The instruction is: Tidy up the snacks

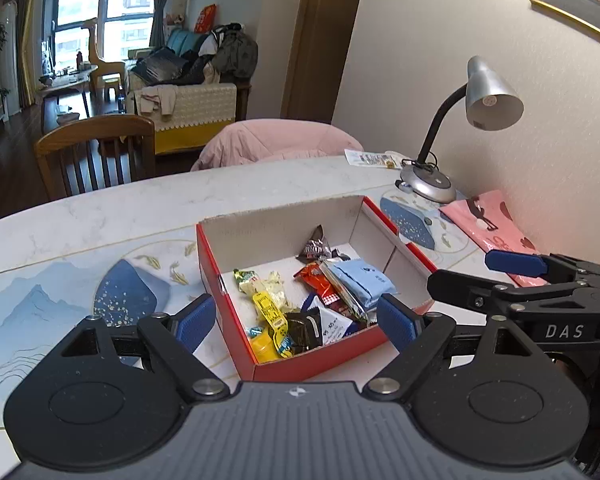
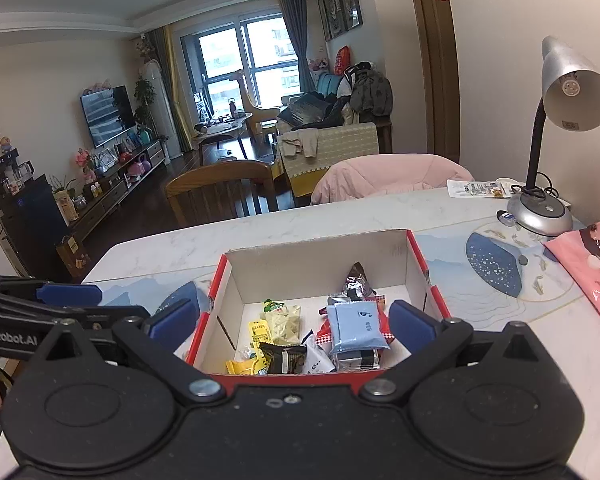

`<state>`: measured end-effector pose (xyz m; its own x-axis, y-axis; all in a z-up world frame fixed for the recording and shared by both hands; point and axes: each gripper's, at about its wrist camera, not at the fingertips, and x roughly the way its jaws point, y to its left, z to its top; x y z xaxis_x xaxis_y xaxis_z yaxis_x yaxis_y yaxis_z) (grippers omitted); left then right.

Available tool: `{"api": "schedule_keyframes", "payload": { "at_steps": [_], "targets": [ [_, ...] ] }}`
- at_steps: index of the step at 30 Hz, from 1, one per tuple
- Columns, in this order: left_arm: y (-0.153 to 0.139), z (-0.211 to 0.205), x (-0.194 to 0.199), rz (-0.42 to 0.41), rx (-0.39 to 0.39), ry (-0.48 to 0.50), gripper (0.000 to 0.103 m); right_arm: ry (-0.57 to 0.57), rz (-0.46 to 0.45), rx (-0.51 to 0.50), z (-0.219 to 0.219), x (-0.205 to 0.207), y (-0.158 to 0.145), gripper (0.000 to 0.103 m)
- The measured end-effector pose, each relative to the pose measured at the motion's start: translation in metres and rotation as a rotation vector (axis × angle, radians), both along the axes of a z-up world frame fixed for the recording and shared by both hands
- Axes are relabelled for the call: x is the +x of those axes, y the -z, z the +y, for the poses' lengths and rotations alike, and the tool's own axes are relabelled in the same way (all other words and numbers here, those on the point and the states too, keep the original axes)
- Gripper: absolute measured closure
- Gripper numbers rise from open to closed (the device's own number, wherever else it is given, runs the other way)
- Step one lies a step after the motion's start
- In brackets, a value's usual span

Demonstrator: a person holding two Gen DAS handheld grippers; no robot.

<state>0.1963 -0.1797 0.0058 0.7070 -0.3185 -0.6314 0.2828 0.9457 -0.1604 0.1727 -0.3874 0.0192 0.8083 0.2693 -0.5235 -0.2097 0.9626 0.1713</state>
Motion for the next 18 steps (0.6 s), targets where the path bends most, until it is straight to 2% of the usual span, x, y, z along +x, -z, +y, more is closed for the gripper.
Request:
{"api": "schedule_keyframes", "payload": {
  "at_steps": [18],
  "targets": [
    [0.0012, -0.0024, -0.0003, 0.005, -0.012, 0.015, 0.015, 0.009, 0.004, -0.001, -0.0013, -0.0016, 0.0026, 0.000]
  ]
}}
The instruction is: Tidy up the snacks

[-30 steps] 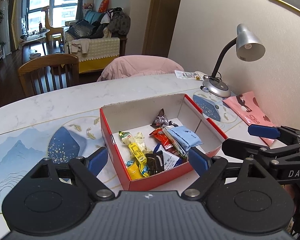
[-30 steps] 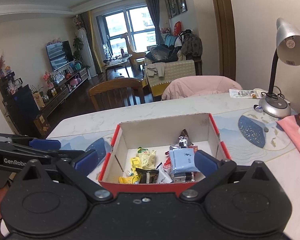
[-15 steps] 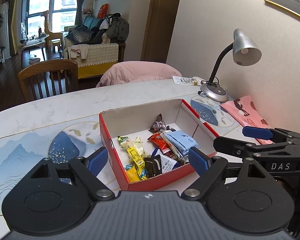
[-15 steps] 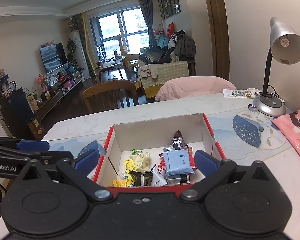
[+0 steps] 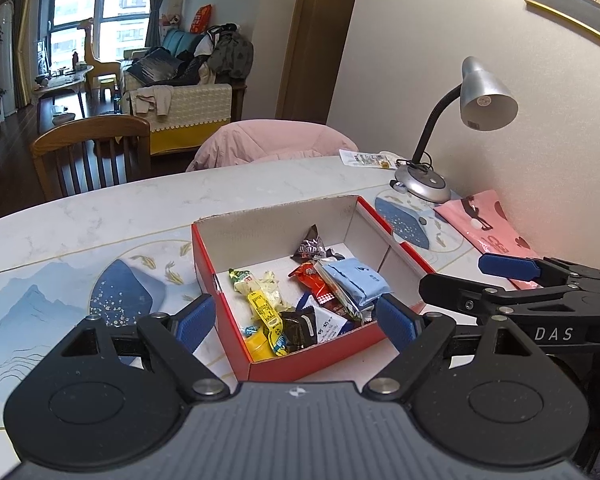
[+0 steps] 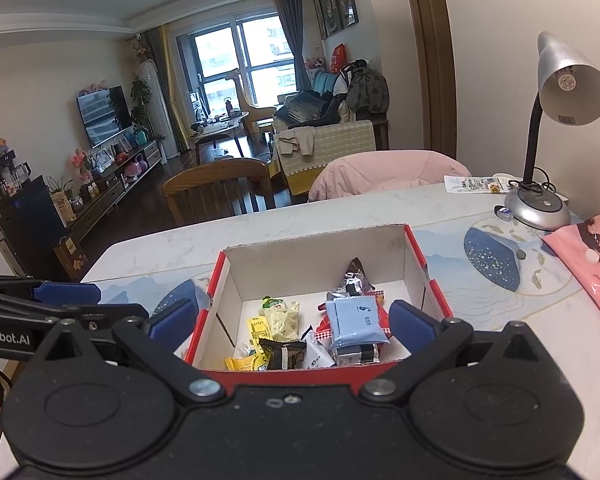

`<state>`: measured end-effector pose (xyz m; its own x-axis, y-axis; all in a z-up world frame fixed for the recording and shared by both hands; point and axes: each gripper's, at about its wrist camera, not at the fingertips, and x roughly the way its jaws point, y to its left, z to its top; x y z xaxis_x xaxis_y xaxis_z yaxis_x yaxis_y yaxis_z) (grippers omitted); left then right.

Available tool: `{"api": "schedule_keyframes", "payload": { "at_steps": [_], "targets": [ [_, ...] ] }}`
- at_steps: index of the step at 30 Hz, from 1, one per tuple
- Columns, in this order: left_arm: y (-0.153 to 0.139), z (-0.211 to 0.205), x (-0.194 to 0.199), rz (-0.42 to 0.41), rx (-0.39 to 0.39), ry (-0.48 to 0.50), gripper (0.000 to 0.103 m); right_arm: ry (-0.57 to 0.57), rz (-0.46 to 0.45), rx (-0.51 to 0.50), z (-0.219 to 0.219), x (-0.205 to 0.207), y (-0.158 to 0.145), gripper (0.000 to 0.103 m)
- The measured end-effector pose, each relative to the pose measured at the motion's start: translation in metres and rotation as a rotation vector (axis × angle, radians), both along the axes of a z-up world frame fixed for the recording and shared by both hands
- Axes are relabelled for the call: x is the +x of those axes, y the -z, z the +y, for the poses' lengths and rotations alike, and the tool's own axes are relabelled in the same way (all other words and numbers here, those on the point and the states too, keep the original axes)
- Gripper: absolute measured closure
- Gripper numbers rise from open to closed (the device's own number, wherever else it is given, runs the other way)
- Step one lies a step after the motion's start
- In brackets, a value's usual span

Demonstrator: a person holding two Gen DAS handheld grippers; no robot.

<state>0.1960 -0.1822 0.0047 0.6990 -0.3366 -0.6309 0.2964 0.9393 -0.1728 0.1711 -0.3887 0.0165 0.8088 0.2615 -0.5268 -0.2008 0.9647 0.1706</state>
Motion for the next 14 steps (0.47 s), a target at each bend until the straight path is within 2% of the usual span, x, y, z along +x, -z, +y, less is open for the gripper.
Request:
{"api": "schedule_keyframes", "payload": {
  "at_steps": [14],
  "targets": [
    [0.0055, 0.0024, 0.0000, 0.024, -0.013, 0.012, 0.015, 0.012, 0.023, 0.008, 0.0095, -0.0053, 0.0056, 0.000]
  ]
}}
